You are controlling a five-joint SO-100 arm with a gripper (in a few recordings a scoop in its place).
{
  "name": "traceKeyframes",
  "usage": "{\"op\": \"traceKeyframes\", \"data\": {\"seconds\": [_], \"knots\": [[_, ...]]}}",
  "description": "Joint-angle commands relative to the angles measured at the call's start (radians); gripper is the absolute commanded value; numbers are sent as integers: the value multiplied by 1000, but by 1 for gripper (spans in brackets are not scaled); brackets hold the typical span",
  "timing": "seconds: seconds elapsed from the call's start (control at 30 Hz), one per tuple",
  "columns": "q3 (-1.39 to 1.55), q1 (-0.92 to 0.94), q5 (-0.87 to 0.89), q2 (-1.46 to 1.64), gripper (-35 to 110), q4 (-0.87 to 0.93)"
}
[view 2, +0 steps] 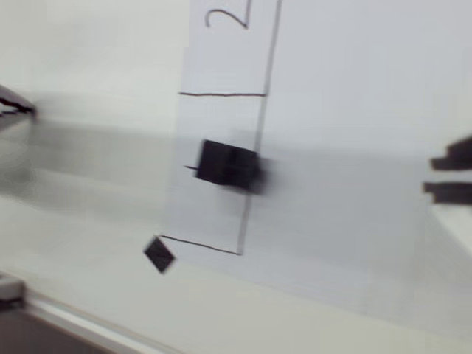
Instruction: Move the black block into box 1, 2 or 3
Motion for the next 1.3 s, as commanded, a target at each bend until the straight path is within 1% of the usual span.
{"op": "traceKeyframes", "data": {"seconds": [0.0, 0.27, 0.43, 0.73, 1.1, 1.27], "knots": [[196, 20, -52, 221, 0, -6], [528, 95, -169, 545, 0, -5], [683, 123, -201, 715, 0, -5], [913, 133, -196, 996, 0, -5], [1134, 130, -173, 1256, 0, -14], [1207, 129, -170, 1325, 0, -32]]}}
